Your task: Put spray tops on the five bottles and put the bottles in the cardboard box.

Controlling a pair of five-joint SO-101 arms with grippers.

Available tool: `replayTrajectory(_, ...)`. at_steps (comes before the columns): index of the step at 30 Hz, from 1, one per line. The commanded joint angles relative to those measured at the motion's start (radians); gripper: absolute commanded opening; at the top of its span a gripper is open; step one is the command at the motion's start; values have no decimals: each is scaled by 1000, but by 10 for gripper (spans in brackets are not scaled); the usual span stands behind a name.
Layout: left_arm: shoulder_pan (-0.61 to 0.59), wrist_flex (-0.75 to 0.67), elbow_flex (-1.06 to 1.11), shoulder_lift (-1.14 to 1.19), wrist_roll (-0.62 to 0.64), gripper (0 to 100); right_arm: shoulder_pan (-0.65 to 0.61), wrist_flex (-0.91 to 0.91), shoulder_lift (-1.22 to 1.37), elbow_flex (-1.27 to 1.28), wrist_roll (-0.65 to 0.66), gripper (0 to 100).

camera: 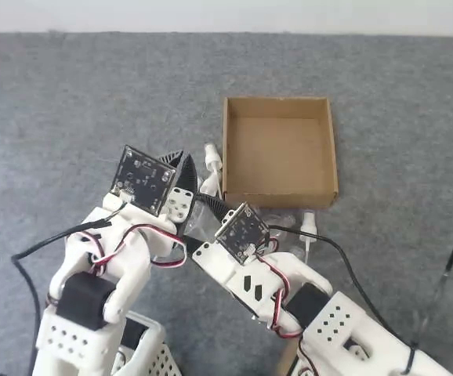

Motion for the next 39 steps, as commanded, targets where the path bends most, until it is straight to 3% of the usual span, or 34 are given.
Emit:
replayTrajectory(1,-25,9,-97,-15,-11,30,15,-13,-28,-6,-11,6)
replayTrajectory(4,-84,29,-214,-15,-9,43,15,-13,-28,-6,-11,6)
replayTrajectory(8,-127,153,-351,-15,-9,137,15,-13,-28,-6,-11,6)
replayTrajectory(15,-129,278,-315,-26,-9,151,61,-12,-28,-15,-12,6)
replayTrajectory(25,-127,107,71,-388,-11,155,314,77,-18,-209,-15,6)
replayTrajectory(34,-118,35,255,-430,8,157,331,119,170,-474,-15,6)
replayTrajectory(39,-117,-37,352,-431,81,283,329,120,378,-649,-17,6)
